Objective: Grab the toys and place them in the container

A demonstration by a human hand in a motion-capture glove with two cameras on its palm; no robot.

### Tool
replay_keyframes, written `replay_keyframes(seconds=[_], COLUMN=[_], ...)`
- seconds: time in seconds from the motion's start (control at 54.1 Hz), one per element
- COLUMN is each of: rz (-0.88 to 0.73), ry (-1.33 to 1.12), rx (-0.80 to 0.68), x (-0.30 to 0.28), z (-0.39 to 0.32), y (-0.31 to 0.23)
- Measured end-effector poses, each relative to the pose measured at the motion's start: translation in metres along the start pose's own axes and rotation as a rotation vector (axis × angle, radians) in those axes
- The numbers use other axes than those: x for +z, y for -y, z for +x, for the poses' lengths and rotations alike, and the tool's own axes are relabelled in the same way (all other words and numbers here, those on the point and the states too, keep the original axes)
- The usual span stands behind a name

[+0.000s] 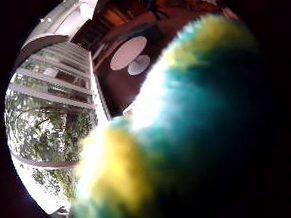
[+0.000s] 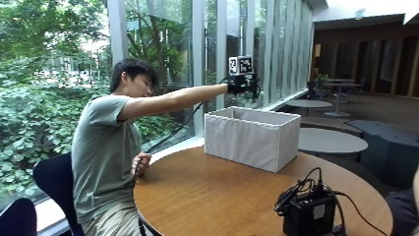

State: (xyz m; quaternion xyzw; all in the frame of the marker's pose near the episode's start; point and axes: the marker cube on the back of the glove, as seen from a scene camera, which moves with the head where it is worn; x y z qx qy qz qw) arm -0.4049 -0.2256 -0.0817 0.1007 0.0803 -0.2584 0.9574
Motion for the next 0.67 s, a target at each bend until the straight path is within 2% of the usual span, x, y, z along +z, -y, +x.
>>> replay_keyframes(seconds=[0.037, 0.092, 0.166, 0.333, 0.443, 0.517, 0.665], rz=[-0.064, -0.105, -0.171, -0.142, -0.114, -0.157, -0.119], ry=[-0.034, 0.132, 0.154, 0.189, 0.178, 0.124, 0.244], rx=[-0.002, 0.087, 0.105, 0.035, 0.011, -0.087, -0.002], x=[0.003, 0.004, 0.008, -0.007, -0.018, -0.018, -0.012], z=[0.006, -0.007, -0.009, -0.038, -0.021, 0.001, -0.023], y=[-0.004, -0.002, -0.006, -0.005, -0.023, -0.035, -0.022])
